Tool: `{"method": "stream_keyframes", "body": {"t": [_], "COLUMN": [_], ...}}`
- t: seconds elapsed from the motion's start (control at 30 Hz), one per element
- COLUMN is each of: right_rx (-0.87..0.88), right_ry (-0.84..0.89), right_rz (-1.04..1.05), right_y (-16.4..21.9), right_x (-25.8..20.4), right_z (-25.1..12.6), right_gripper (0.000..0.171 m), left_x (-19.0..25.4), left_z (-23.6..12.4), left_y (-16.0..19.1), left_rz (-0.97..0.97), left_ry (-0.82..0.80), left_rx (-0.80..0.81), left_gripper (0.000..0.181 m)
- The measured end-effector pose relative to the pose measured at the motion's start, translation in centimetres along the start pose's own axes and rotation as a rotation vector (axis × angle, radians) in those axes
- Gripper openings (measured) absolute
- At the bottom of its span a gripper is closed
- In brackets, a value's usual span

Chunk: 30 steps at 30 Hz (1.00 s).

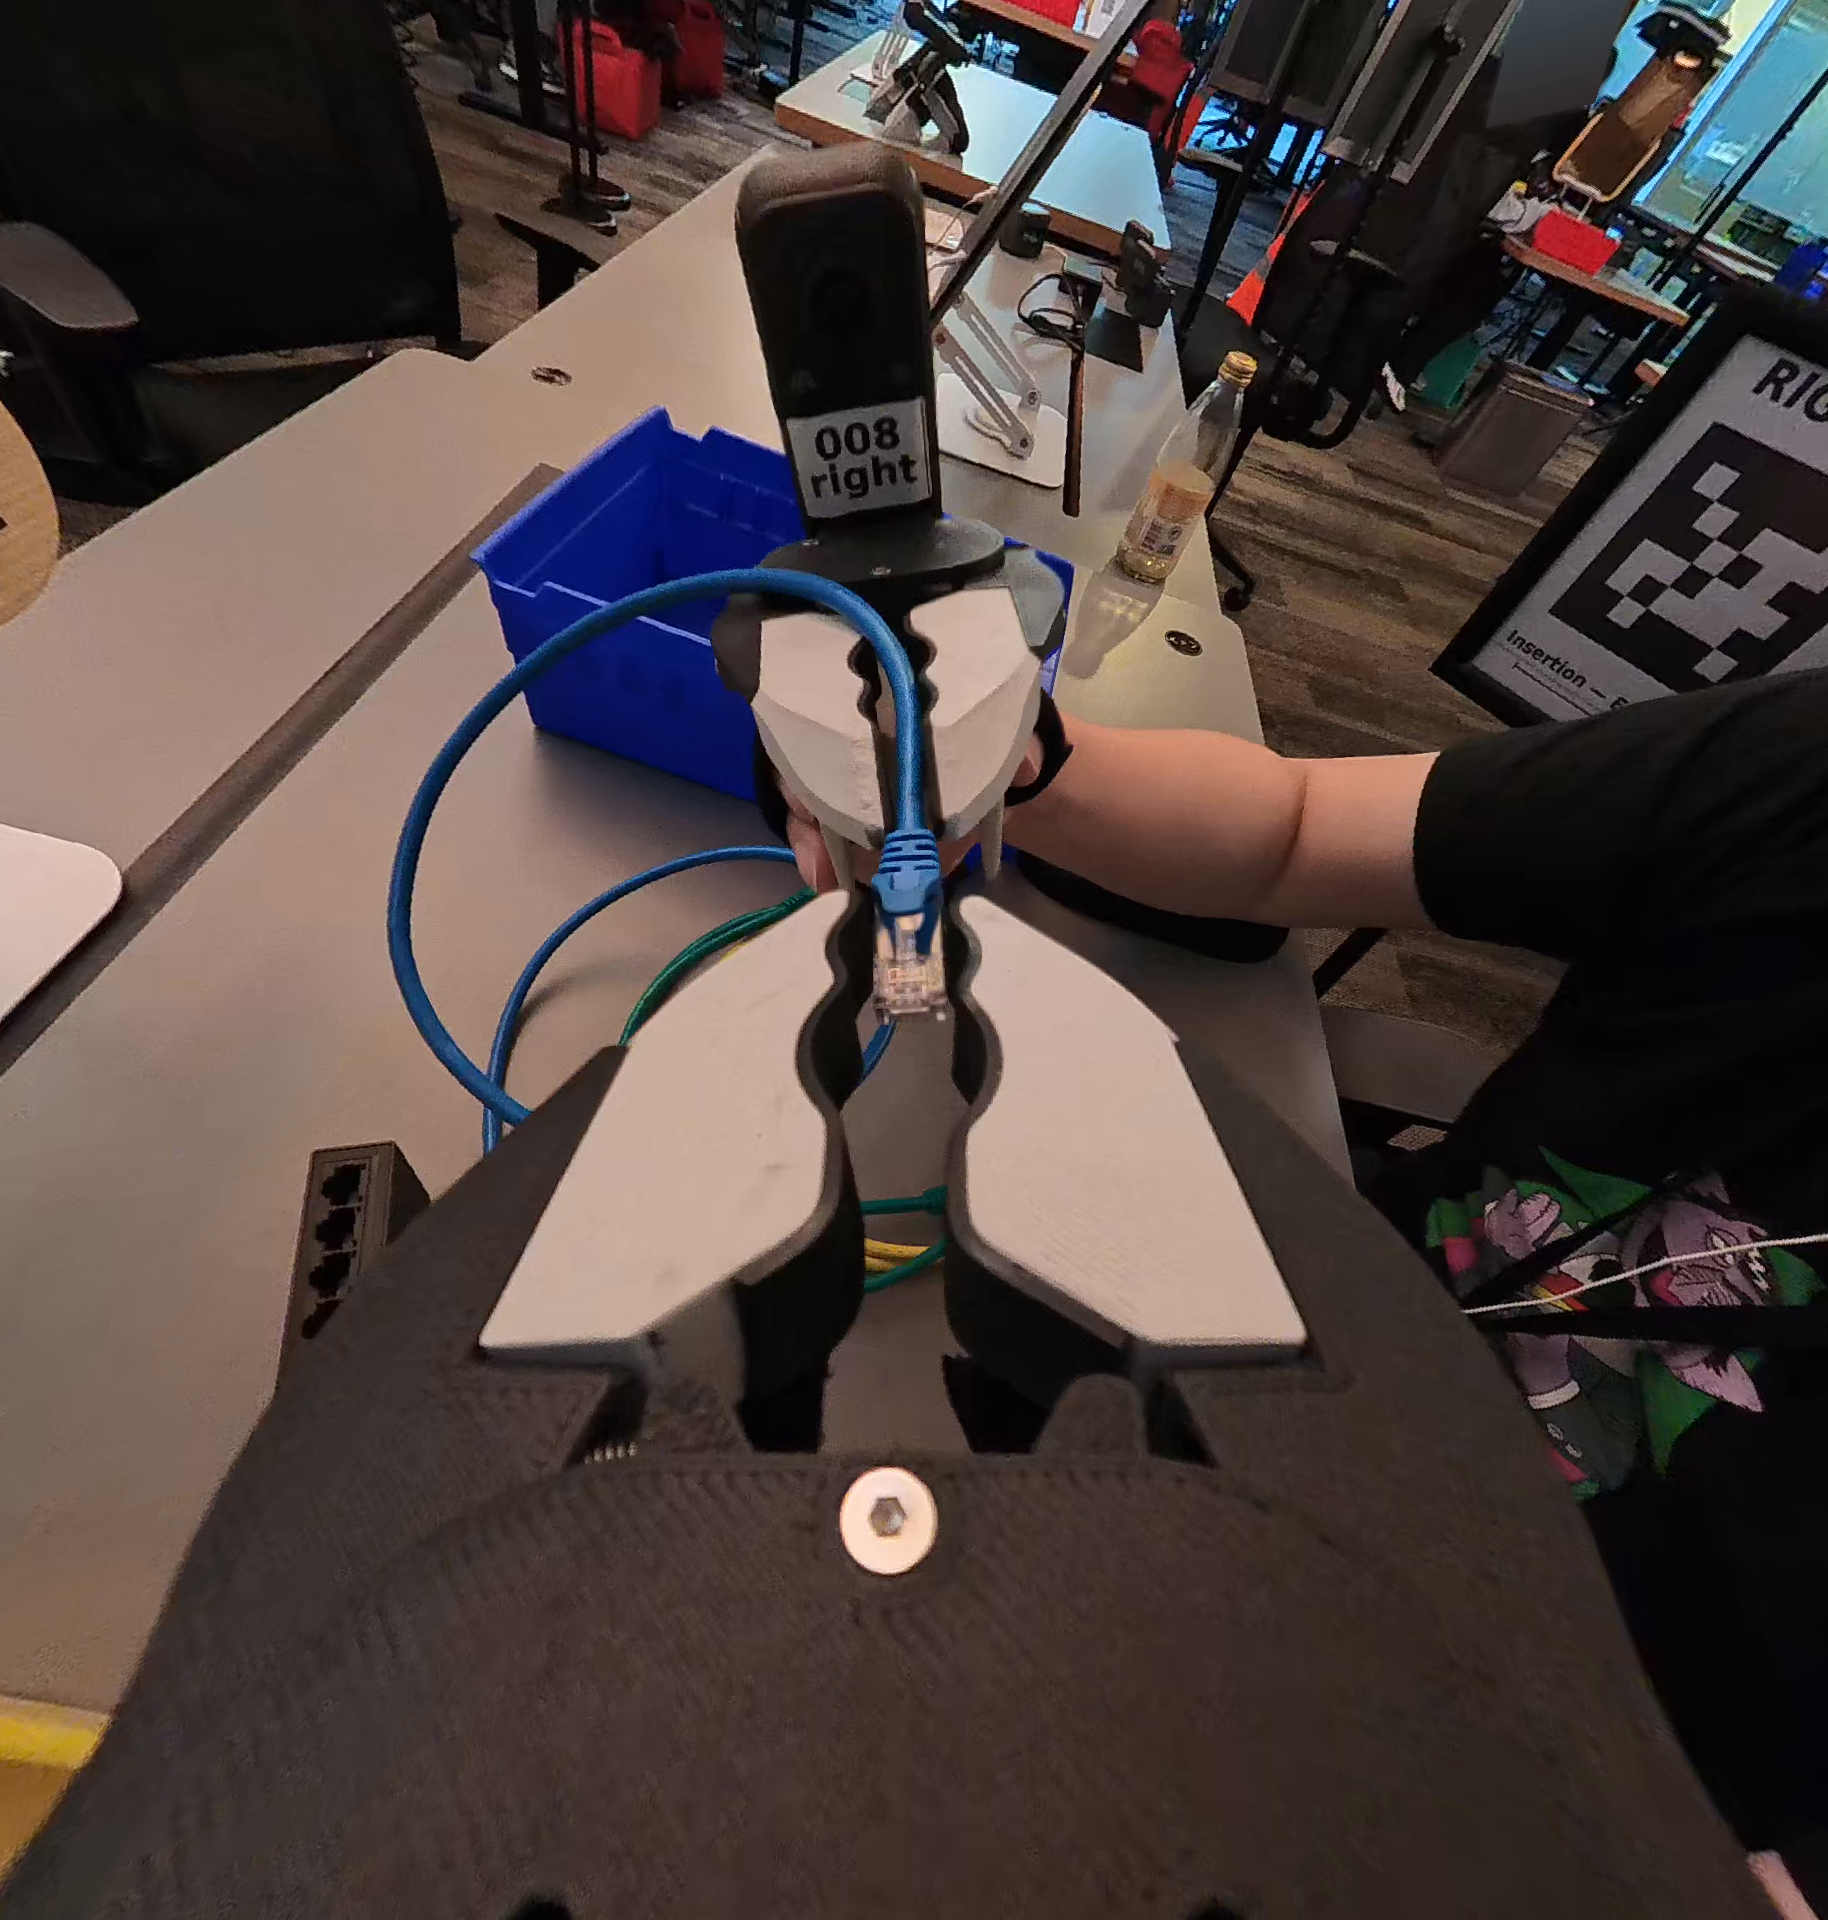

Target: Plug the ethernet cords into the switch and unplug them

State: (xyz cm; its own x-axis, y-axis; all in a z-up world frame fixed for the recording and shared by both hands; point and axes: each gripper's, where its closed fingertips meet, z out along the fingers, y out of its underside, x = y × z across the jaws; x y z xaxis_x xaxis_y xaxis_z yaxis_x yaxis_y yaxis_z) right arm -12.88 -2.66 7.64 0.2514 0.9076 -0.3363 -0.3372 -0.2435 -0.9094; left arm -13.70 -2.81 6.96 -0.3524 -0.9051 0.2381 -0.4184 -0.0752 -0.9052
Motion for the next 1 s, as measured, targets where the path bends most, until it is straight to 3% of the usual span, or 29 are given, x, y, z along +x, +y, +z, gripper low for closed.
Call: {"method": "stream_keyframes", "body": {"t": [1.0], "right_rx": [-0.02], "right_ry": [-0.041], "right_rz": [0.089], "right_y": [0.77], "right_x": [0.23], "right_z": [0.02], "right_gripper": [0.009], "left_x": [-0.11], "left_z": [0.21], "left_y": [0.58], "left_rz": [0.054], "left_ry": [-0.038], "left_rx": [-0.04], "left_gripper": [0.012]}}
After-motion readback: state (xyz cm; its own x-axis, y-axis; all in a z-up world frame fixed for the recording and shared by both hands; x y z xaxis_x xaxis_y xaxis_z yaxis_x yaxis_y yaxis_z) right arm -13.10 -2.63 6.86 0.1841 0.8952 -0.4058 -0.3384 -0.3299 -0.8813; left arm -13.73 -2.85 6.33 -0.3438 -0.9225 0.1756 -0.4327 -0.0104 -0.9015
